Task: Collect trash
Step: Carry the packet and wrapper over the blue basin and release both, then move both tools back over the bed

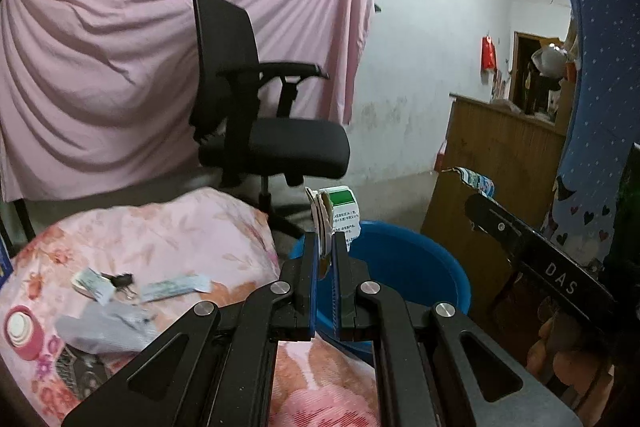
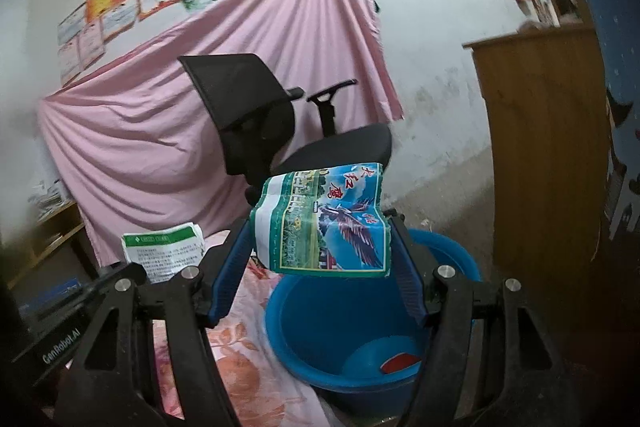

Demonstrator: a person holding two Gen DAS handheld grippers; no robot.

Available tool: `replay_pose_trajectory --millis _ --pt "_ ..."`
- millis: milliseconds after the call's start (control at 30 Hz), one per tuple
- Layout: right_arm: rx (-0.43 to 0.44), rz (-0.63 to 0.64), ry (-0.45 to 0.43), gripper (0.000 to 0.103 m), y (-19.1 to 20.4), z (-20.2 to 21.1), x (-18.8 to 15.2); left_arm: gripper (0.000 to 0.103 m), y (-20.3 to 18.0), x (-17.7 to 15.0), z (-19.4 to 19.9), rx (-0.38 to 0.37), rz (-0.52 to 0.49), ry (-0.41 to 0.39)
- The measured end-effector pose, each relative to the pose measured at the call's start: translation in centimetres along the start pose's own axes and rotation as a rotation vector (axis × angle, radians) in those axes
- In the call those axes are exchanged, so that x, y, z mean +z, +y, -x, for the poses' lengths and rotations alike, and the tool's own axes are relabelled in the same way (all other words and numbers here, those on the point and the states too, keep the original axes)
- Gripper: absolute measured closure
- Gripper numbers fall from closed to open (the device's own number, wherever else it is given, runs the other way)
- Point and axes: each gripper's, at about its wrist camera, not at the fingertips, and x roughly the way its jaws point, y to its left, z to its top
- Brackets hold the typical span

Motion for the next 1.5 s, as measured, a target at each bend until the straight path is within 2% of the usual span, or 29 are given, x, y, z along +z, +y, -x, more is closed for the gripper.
replay_pose_trajectory --millis 433,567,900,1100,1267,1400,1500 --pt "-0.051 -0.092 0.16 0.017 -2.3 -4.6 -1.5 0.099 0.6 -0.5 -6.1 -0.058 0.111 0.229" --pt "-0.054 -0.109 0.194 0.017 -2.7 -5.5 -1.9 0.099 0.9 -0.6 -7.2 -0.078 0.143 0.274" --pt "-0.041 -0.144 0.254 0.015 -3.1 -6.4 -2.6 0.096 1.9 -1.3 -8.1 -0.055 0.199 0.356" --pt "-0.041 -0.151 0.253 0.012 -3.3 -6.3 -2.5 0.093 2.0 -1.1 -7.6 -0.043 0.207 0.346" --pt "-0.044 -0.141 0.234 0.009 -3.1 -5.9 -2.3 0.076 1.8 -0.8 -6.8 -0.042 0.213 0.306" --pt "-0.043 -0.127 0.202 0.006 -2.8 -5.3 -1.7 0.075 1.9 -0.1 -5.4 -0.025 0.216 0.245" --pt "-0.037 -0.106 0.158 0.001 -2.4 -4.4 -1.0 0.066 2.1 0.6 -3.7 0.001 0.209 0.178"
